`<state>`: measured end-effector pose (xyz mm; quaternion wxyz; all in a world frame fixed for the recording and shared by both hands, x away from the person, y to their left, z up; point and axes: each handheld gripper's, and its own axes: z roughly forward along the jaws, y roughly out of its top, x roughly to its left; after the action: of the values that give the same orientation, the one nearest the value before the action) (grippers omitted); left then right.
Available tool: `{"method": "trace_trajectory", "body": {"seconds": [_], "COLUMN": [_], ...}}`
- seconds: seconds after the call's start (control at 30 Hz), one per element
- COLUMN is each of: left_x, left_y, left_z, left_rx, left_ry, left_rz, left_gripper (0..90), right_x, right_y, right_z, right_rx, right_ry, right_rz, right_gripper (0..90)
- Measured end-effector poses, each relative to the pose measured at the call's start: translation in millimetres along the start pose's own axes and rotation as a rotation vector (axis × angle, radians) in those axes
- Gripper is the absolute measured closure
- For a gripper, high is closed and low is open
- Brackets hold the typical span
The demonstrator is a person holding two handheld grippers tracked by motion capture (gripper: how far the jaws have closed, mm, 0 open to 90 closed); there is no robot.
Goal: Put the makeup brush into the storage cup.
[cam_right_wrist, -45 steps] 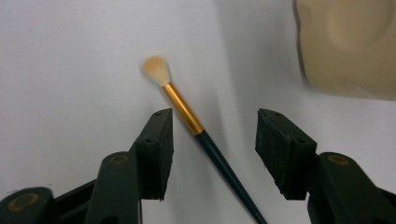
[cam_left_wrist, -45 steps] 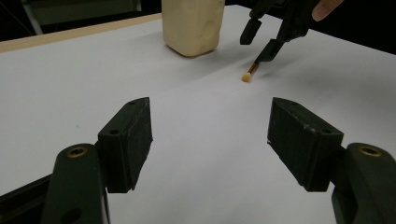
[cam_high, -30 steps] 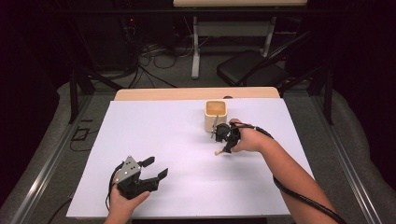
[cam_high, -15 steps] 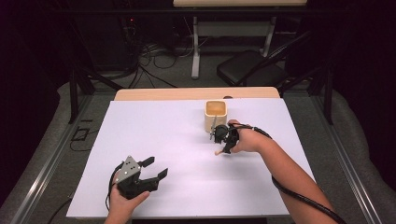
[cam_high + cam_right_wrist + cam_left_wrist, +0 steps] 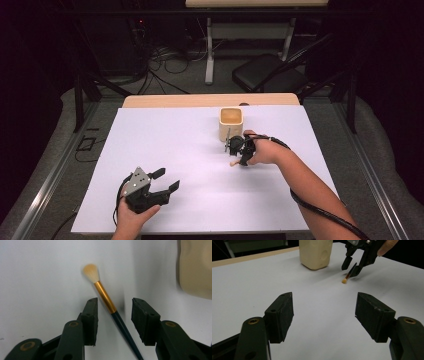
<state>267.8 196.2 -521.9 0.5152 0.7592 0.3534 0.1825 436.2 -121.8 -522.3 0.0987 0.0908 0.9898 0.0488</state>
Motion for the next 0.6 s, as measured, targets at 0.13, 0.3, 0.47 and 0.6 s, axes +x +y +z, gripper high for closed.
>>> {"method": "trace_trajectory", "body": {"seconds": [0.13, 0.3, 0.47, 0.6], "left_x": [0.5, 0.6, 0.4, 0.4], "left_y": [-0.2, -0.3, -0.3, -0.4], "left_z": [0.0, 0.1, 0.1, 0.3], "left_rx": [-0.003, -0.002, -0.001, 0.001], "left_ry": [0.000, 0.000, 0.000, 0.001], "left_rz": [-0.002, -0.005, -0.005, -0.006], "left_gripper": [30.8, 30.9, 31.0, 31.0], "right_x": [0.3, 0.7, 0.1, -0.2], "right_y": [1.0, 1.0, -0.1, 0.0], "right_z": [1.5, 2.9, 3.8, 4.0], "right_rx": [0.007, 0.013, 0.024, 0.025], "right_ry": [-0.001, 0.002, 0.014, 0.020], "right_rz": [-0.010, -0.012, -0.007, -0.009], "right_gripper": [57.4, 59.3, 62.8, 65.8]}}
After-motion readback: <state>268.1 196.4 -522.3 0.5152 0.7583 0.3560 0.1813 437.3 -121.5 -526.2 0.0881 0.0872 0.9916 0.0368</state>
